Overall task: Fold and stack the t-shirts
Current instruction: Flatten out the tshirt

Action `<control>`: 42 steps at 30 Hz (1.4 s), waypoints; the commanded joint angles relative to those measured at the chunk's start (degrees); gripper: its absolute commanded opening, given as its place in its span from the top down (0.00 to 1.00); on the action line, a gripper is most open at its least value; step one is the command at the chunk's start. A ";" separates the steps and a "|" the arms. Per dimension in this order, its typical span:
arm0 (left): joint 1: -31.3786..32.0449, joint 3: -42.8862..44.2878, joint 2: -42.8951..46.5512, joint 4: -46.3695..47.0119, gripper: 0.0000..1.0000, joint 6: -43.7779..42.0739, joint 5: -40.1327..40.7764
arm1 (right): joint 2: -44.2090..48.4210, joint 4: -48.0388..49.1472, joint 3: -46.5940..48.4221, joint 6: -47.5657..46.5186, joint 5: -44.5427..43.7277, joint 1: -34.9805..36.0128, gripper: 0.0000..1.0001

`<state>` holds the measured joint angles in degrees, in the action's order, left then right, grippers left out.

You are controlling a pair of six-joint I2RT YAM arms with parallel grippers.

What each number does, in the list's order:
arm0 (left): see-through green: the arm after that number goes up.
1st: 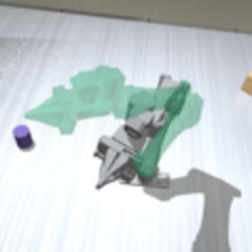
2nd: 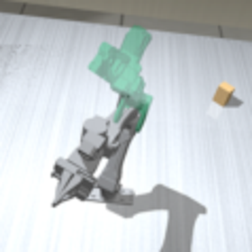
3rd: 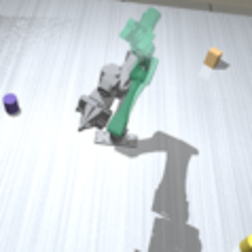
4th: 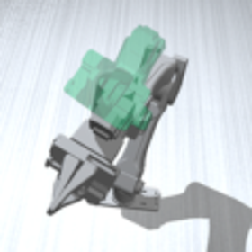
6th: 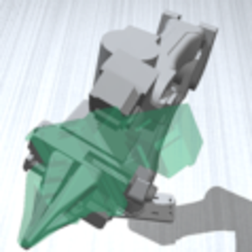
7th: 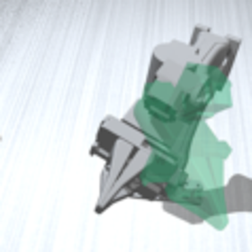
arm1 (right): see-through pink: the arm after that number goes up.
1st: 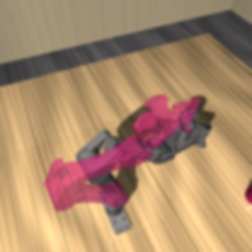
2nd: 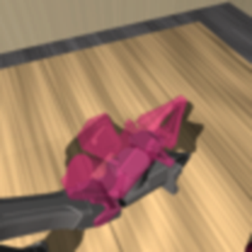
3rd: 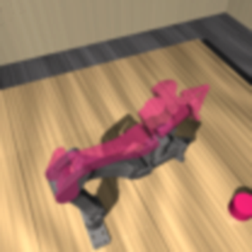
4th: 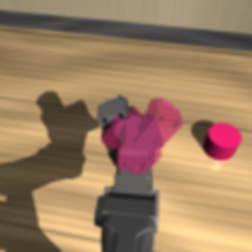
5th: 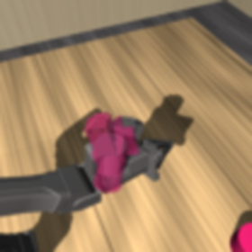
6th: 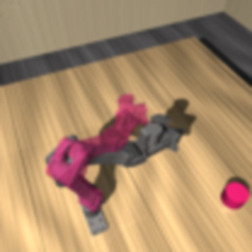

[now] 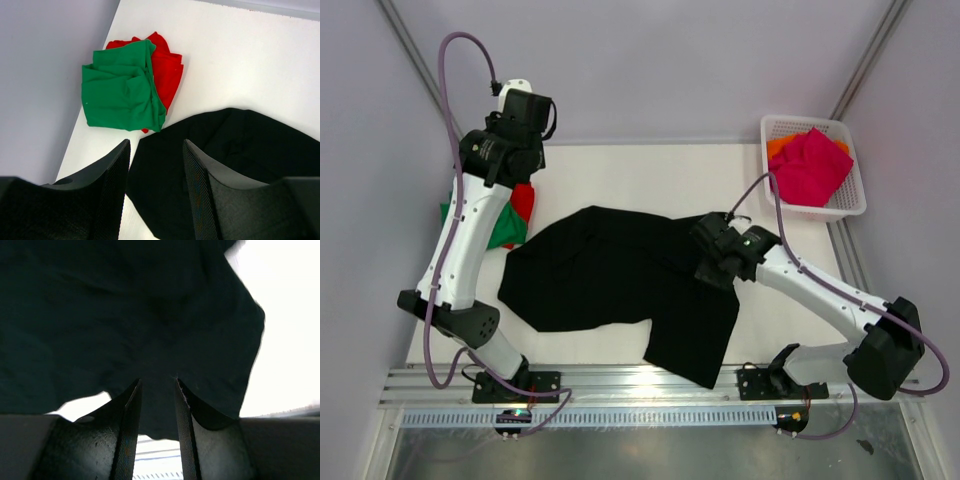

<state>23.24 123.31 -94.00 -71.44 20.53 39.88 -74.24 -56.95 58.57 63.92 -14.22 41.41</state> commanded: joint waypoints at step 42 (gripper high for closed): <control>0.05 -1.23 1.01 2.01 0.51 -0.23 2.13 | -10.75 27.50 -3.98 -21.73 -5.29 -11.79 0.63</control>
<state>23.24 122.04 -94.00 -71.35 20.53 40.56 -84.82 -31.42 55.24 42.57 -18.72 29.76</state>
